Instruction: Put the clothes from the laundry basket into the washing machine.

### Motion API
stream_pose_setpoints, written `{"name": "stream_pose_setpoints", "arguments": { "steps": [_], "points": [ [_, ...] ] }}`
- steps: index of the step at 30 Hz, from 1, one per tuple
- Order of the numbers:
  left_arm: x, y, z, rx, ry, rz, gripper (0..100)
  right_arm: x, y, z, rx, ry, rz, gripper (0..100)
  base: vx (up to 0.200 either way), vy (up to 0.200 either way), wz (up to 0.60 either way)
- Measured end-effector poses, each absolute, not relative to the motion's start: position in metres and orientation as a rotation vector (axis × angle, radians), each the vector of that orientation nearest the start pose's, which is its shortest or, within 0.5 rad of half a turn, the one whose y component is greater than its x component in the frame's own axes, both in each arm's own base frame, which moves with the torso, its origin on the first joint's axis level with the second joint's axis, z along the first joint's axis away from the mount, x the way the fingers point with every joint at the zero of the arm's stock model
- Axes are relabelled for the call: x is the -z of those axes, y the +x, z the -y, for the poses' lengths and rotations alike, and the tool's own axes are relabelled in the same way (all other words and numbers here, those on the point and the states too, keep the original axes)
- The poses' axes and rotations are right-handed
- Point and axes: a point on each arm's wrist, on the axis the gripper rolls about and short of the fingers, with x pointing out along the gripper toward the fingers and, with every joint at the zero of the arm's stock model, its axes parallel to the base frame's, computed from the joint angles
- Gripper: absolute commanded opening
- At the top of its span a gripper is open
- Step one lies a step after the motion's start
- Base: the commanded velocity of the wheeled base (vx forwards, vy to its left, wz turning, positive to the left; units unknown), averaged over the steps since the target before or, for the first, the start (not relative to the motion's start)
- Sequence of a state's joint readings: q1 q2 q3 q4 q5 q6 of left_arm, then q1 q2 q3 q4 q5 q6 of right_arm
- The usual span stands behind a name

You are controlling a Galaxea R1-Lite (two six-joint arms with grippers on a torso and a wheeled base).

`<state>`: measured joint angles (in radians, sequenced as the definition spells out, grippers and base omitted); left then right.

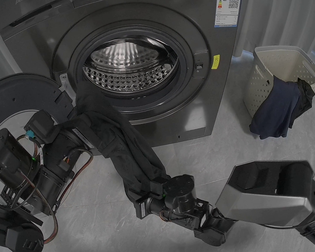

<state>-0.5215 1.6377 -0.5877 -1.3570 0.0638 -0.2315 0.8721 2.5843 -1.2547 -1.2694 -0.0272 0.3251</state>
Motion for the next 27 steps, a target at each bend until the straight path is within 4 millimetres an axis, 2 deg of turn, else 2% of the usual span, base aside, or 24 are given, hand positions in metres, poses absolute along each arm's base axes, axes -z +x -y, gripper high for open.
{"name": "stream_pose_setpoints", "arguments": {
  "steps": [8,13,16,21,24,27],
  "points": [
    [-0.215,0.243,0.119,0.429,-0.305,0.247,0,-0.026,0.261,-0.311,-0.825,0.22,-0.225,0,0.0,0.0,0.0],
    [-0.216,0.243,0.11,0.398,-0.302,0.251,0,-0.056,0.236,-0.265,-0.804,0.185,-0.211,0,0.0,0.0,0.0],
    [-0.219,0.239,0.104,0.384,-0.3,0.253,0,-0.082,0.228,-0.235,-0.781,0.178,-0.16,0,0.0,0.0,0.0],
    [-0.23,0.222,0.092,0.367,-0.299,0.263,0,-0.124,0.226,-0.185,-0.717,0.163,-0.033,0,0.0,0.0,0.0],
    [-0.239,0.204,0.085,0.369,-0.3,0.266,0,-0.141,0.228,-0.165,-0.681,0.159,0.032,0,0.0,0.0,0.0],
    [-0.247,0.185,0.081,0.39,-0.3,0.257,0,-0.157,0.23,-0.154,-0.659,0.162,0.097,0,0.0,0.0,0.0]
  ]
}}
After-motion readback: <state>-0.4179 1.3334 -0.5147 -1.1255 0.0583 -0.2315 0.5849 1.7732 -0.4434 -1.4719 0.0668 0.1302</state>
